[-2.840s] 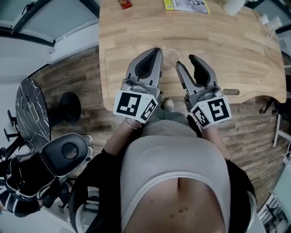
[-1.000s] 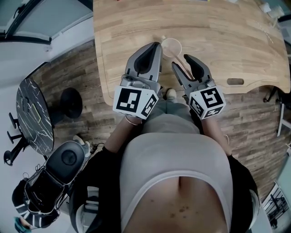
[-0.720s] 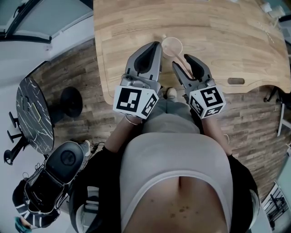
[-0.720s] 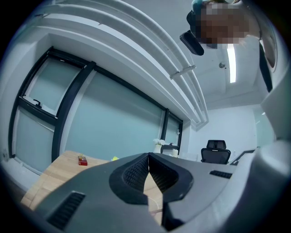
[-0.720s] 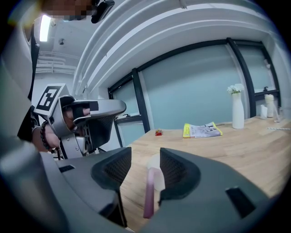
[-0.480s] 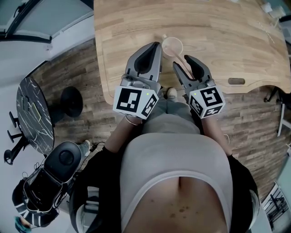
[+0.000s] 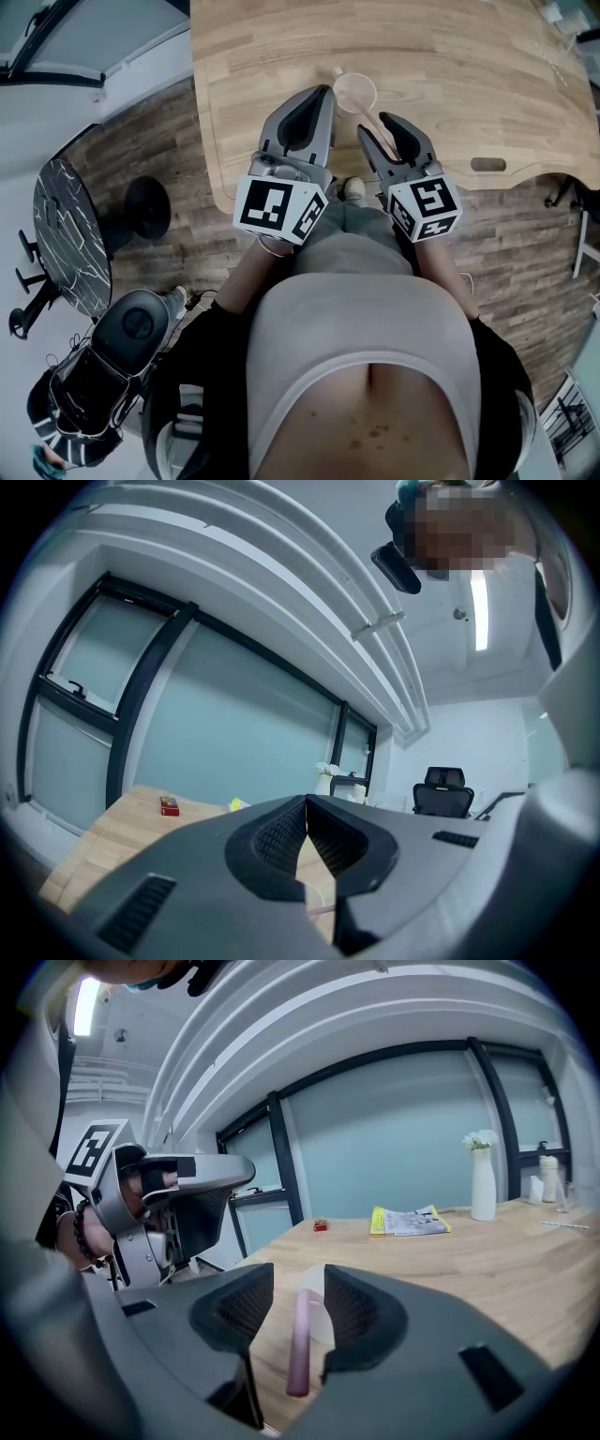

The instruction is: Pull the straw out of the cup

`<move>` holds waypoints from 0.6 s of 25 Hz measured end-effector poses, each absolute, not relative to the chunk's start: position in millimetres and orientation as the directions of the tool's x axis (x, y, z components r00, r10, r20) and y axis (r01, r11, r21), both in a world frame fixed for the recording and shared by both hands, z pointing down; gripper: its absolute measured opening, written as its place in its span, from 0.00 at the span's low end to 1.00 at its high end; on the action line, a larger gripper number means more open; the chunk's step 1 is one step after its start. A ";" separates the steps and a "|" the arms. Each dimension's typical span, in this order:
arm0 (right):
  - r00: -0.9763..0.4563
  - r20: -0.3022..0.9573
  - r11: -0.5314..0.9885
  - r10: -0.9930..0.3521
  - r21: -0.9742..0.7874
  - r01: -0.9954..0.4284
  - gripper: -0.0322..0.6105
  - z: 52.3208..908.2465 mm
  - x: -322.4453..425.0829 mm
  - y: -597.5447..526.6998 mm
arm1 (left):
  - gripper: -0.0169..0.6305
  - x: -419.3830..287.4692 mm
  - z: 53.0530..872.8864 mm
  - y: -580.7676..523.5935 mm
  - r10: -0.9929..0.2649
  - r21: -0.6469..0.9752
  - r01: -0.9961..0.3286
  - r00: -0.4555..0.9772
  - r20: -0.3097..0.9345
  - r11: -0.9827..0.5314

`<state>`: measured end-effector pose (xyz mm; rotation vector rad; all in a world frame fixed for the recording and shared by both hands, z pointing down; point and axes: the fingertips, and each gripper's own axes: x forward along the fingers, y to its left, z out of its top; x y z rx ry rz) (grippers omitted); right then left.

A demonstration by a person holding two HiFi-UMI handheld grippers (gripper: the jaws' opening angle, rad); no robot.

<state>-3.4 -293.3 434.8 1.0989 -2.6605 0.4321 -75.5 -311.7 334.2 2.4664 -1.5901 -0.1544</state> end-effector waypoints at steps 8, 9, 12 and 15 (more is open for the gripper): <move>-0.679 0.338 0.667 -0.651 -0.173 -0.725 0.26 439.4 -2.3 -294.1 | 0.04 -74.1 334.8 -313.3 -0.908 0.225 -0.887 0.419 0.025 -0.403; -0.678 0.340 0.665 -0.652 -0.173 -0.726 0.25 440.2 -2.1 -294.4 | 0.04 -74.0 334.8 -313.4 -0.908 0.224 -0.887 0.419 0.025 -0.404; -0.675 0.346 0.663 -0.652 -0.171 -0.729 0.23 442.3 -2.5 -294.4 | 0.04 -74.8 335.2 -313.0 -0.908 0.223 -0.887 0.419 0.026 -0.403; -0.672 0.351 0.662 -0.652 -0.170 -0.730 0.22 443.3 -3.0 -294.7 | 0.04 -75.5 334.0 -313.0 -0.908 0.226 -0.887 0.419 0.025 -0.403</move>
